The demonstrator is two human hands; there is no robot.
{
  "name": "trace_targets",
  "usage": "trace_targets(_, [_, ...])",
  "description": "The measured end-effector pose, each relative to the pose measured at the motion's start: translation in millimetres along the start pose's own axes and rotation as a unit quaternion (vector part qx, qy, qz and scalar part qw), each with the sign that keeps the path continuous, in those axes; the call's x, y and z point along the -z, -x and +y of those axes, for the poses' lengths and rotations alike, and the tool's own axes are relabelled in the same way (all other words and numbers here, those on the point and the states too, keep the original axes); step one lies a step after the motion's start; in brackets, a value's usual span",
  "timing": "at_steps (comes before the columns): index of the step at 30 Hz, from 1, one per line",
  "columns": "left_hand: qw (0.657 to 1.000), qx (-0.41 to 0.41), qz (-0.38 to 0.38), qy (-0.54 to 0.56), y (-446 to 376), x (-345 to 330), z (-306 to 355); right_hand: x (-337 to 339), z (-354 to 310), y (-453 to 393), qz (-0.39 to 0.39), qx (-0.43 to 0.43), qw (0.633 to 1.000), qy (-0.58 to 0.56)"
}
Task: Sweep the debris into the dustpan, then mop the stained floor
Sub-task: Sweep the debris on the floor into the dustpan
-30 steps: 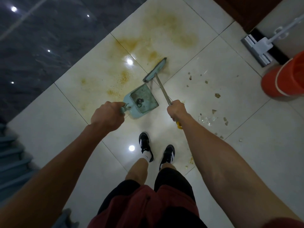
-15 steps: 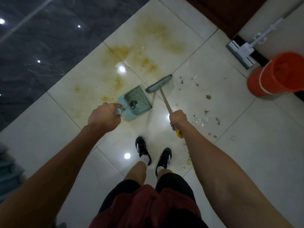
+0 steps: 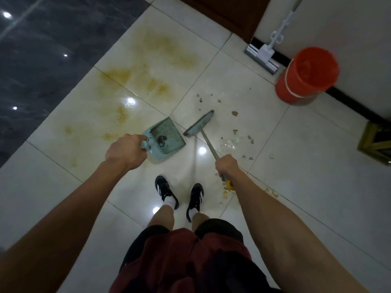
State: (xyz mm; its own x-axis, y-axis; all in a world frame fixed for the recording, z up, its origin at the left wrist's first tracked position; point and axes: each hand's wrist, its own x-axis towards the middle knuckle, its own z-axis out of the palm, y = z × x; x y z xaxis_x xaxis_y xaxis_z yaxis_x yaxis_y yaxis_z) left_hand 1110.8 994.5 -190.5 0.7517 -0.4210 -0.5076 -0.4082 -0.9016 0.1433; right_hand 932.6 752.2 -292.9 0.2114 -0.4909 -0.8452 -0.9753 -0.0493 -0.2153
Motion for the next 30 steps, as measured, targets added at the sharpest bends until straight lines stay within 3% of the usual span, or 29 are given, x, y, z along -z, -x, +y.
trace_targets(8, [0.998, -0.057, -0.012, -0.021, -1.2, -4.4, 62.3, 35.1, 56.5, 13.8, 0.042, -0.001, 0.999, -0.021])
trace_targets(16, [0.997, -0.074, -0.002, -0.023, -20.4, 0.9, 90.5, 55.2, 69.2, 5.0, 0.043, -0.002, 0.996, -0.078])
trace_targets(30, [0.997, -0.075, -0.009, -0.029, -115.1, 58.7, 61.4, 66.8, -46.9, -33.0, 0.048, 0.039, 0.995, -0.081])
